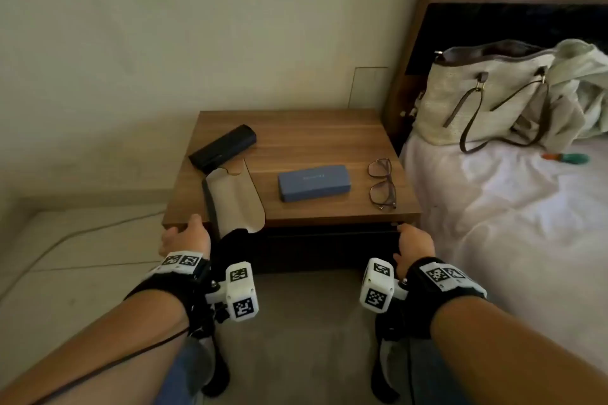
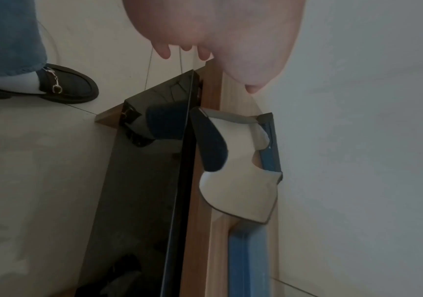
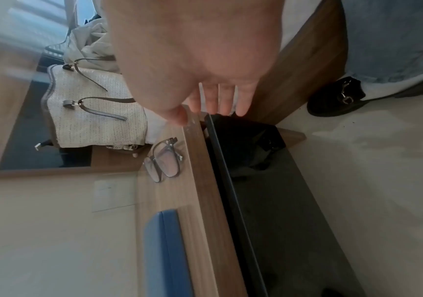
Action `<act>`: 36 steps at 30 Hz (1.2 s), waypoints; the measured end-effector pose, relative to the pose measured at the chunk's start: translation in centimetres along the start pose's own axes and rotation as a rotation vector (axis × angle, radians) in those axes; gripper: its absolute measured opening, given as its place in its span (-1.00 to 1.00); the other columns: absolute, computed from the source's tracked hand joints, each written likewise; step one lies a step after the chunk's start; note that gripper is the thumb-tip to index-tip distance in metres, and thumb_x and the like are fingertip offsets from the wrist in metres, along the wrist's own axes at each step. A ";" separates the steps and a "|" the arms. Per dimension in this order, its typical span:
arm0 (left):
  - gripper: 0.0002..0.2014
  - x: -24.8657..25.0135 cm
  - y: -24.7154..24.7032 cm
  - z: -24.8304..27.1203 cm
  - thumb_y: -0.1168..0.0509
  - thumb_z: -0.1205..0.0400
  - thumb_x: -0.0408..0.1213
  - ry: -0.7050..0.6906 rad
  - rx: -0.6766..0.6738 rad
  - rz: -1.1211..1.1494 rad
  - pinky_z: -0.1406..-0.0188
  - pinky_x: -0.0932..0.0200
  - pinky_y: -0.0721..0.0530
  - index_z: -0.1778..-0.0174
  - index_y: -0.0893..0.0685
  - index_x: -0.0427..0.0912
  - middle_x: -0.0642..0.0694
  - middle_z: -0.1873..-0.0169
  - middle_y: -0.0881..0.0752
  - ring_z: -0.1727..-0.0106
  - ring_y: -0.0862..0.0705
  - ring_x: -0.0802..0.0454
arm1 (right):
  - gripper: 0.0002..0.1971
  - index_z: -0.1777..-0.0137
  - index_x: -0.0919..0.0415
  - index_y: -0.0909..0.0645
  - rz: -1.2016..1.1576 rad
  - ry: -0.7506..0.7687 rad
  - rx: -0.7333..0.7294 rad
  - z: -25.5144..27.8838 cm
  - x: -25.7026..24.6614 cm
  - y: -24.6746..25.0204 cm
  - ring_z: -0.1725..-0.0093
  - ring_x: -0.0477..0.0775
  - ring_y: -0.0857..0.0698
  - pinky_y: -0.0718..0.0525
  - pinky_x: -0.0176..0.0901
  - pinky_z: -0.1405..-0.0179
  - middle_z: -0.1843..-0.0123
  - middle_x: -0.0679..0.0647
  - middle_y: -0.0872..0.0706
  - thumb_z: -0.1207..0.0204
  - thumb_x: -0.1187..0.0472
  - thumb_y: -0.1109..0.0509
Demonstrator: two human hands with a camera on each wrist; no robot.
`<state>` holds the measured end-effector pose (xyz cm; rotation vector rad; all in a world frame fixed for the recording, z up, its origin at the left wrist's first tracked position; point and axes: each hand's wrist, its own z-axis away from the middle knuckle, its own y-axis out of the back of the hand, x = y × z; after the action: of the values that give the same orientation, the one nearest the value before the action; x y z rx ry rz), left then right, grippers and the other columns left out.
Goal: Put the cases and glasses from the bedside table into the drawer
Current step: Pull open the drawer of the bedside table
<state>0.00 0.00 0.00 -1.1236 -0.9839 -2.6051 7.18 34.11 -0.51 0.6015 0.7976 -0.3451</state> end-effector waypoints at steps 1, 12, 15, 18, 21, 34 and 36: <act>-0.26 0.1 -0.1 0.0 -0.19 -0.55 0.16 0.011 0.001 0.012 -0.49 -0.24 -0.36 -0.60 -0.33 -0.19 -0.32 -0.54 -0.40 -0.50 -0.42 -0.39 | -0.46 -0.49 0.31 -0.40 0.082 0.003 0.009 -0.3 -0.1 -0.1 -0.24 0.20 -0.65 -0.61 0.01 -0.19 -0.43 0.31 -0.57 -0.52 0.20 -0.36; -0.24 -1.0 -2.5 -3.1 -0.24 -0.58 0.10 0.053 0.006 0.146 -0.48 -0.17 -0.38 -0.61 -0.23 -0.25 -0.34 -0.49 -0.46 -0.46 -0.46 -0.35 | -0.52 -0.42 0.24 -0.48 -0.194 -0.092 0.104 -5.3 1.3 -2.0 -0.24 0.35 -0.65 -0.54 -0.02 -0.02 -0.28 0.28 -0.67 -0.50 0.11 -0.28; -0.27 -1.3 -2.6 -3.1 -0.27 -0.58 0.04 0.034 0.011 0.190 -0.45 -0.15 -0.42 -0.60 -0.23 -0.23 -0.33 -0.43 -0.52 -0.41 -0.51 -0.34 | -0.51 -0.42 0.16 -0.49 -0.199 -0.067 0.114 -4.9 1.2 -2.1 -0.20 0.30 -0.66 -0.59 -0.02 -0.09 -0.25 0.19 -0.69 -0.47 0.09 -0.28; -0.34 -1.7 -2.7 -3.0 -0.28 -0.57 -0.01 0.005 0.011 0.212 -0.41 -0.12 -0.47 -0.54 -0.29 -0.22 -0.31 -0.39 -0.55 -0.37 -0.54 -0.32 | -0.43 -0.42 0.05 -0.48 -0.206 -0.080 0.101 -5.3 1.4 -2.4 -0.19 0.33 -0.68 -0.64 0.06 -0.16 -0.24 0.19 -0.70 -0.36 0.02 -0.28; -0.40 -2.1 -2.8 -2.8 -0.27 -0.58 -0.04 -0.037 0.012 0.198 -0.39 -0.12 -0.49 -0.50 -0.34 -0.22 -0.32 -0.37 -0.57 -0.34 -0.57 -0.32 | -0.42 -0.40 0.02 -0.48 -0.200 -0.089 0.098 -5.4 1.6 -2.3 -0.14 0.33 -0.69 -0.60 0.08 0.01 -0.20 0.24 -0.71 -0.32 -0.01 -0.27; -0.37 -3.4 -1.7 -2.2 -0.29 -0.61 -0.06 -0.051 -0.011 0.160 -0.36 -0.07 -0.45 -0.56 -0.28 -0.22 -0.34 -0.41 -0.54 -0.38 -0.55 -0.31 | -0.38 -0.54 0.10 -0.32 -0.172 -0.033 0.027 -6.7 4.1 -2.0 -0.37 0.44 -0.56 -0.55 0.33 -0.33 -0.43 0.31 -0.56 -0.45 0.02 -0.28; -0.36 -3.4 -1.6 -2.2 -0.29 -0.61 -0.07 -0.035 -0.010 0.150 -0.37 -0.08 -0.44 -0.57 -0.27 -0.21 -0.33 -0.44 -0.52 -0.40 -0.53 -0.31 | -0.21 -0.53 -0.11 -0.28 -0.133 -0.071 -0.001 -9.5 5.8 -2.0 -0.34 0.38 -0.57 -0.56 0.29 -0.29 -0.45 0.23 -0.56 -0.20 -0.16 -0.26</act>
<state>0.51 -0.53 -4.37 -1.2000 -0.8586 -2.4825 4.63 38.04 -10.82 0.5338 0.7716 -0.4852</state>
